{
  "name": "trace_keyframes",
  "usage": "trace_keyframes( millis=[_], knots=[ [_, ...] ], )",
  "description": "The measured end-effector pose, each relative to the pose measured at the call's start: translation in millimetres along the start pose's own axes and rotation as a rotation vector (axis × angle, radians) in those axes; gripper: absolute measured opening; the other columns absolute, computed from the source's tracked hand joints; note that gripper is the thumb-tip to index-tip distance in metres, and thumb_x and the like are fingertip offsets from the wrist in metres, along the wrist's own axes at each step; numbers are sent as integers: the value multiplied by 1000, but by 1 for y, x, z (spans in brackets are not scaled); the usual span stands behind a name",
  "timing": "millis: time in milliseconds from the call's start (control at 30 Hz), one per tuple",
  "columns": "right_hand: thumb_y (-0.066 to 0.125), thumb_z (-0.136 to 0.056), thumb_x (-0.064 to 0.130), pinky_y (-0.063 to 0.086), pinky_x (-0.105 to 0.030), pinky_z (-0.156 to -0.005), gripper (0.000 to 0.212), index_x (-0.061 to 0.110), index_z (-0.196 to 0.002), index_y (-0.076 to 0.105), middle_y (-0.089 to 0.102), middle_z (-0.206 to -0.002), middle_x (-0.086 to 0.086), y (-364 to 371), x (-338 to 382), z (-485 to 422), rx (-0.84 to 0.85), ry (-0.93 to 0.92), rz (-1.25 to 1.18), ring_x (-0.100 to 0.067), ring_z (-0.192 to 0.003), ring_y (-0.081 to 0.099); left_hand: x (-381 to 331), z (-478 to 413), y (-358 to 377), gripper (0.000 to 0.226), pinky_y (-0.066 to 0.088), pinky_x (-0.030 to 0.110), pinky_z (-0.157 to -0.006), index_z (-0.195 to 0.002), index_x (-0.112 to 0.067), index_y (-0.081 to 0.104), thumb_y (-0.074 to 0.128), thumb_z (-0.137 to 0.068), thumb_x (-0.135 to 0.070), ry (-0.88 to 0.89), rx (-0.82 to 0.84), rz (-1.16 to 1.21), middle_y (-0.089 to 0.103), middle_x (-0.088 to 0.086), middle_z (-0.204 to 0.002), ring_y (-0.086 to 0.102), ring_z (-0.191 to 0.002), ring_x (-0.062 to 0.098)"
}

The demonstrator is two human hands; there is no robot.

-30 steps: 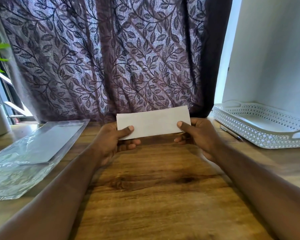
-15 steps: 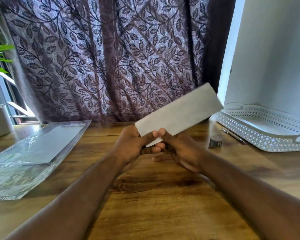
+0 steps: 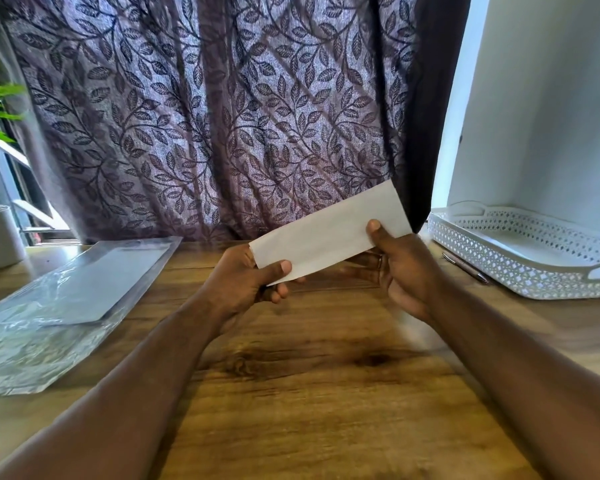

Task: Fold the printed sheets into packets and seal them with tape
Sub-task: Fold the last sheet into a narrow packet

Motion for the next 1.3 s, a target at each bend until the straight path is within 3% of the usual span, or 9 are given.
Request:
trace_keyframes(
  millis=[100, 200, 300, 467, 567, 667, 733, 933, 1300],
  knots=[
    [50, -105, 25, 63, -47, -76, 28, 7, -121, 63, 74, -111, -16, -15, 4, -2, -39, 5, 24, -32, -95, 73, 7, -1, -5, 21, 51, 19, -46, -110, -13, 65, 63, -93, -1, -53, -5, -17, 75, 14, -81, 57, -50, 13],
    [49, -105, 24, 63, -46, -76, 32, 2, -122, 63, 73, -113, -20, -23, 3, -5, -70, 16, 15, -34, -95, 73, 10, -2, -5, 20, 47, 19, -44, -108, -16, 65, 62, -94, -1, -73, 1, -37, 75, 18, -84, 53, -50, 13],
    [50, -104, 15, 63, -47, -76, 28, -2, -124, 62, 72, -114, -23, -27, 0, -8, -50, 58, 47, -37, -94, 74, 12, -4, -16, 17, 48, 19, -44, -108, -7, 67, 65, -92, -2, -101, -111, -12, 74, 11, -79, 55, -50, 13],
    [56, -100, 8, 58, -40, -67, 25, 3, -124, 63, 76, -98, -21, -15, -16, 2, 132, 196, 445, -33, -80, 74, 9, -8, -43, 27, 59, 21, -58, -106, 2, 66, 71, -87, -16, -50, -327, 382, 71, 20, -92, 68, -66, 16],
    [58, -99, 8, 56, -36, -63, 23, 3, -121, 63, 77, -97, -20, -1, -18, 5, 158, 170, 412, -29, -71, 71, -3, -7, -25, 31, 63, 29, -75, -106, -2, 67, 71, -81, -20, 38, -212, 482, 73, 15, -100, 71, -82, 18],
    [62, -98, 9, 57, -35, -62, 21, 1, -116, 65, 76, -97, -21, 17, -19, 7, 180, 113, 354, -27, -64, 70, 4, 0, 21, 31, 62, 42, -81, -108, -3, 68, 69, -79, -15, -3, -54, 438, 74, 16, -107, 72, -95, 29],
    [64, -96, 9, 59, -38, -65, 21, -1, -114, 67, 75, -96, -25, 27, -22, 10, 205, 93, 352, -28, -65, 70, 10, 3, 40, 30, 59, 50, -87, -108, -3, 69, 71, -81, -15, -29, -43, 377, 73, 22, -105, 69, -96, 34],
    [66, -94, 8, 59, -35, -68, 25, 0, -117, 68, 75, -96, -24, 33, -15, 11, 241, 59, 403, -30, -78, 74, 6, 2, 30, 22, 62, 45, -80, -113, -8, 64, 63, -92, 0, -7, -160, 385, 76, 15, -107, 74, -96, 32],
    [63, -95, 8, 60, -35, -74, 28, 4, -123, 64, 76, -98, -22, 14, -3, 9, 237, 87, 416, -36, -93, 75, -11, -1, -26, 9, 63, 35, -71, -103, -8, 67, 60, -97, -9, 107, -391, 466, 78, 9, -99, 76, -90, 23]
  ],
)
Point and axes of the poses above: each hand's wrist, its own z-axis away from the middle knuckle, its own y-axis out of the palm, x = y × z, the point moved 8 cm from there along -z, towards the middle knuckle
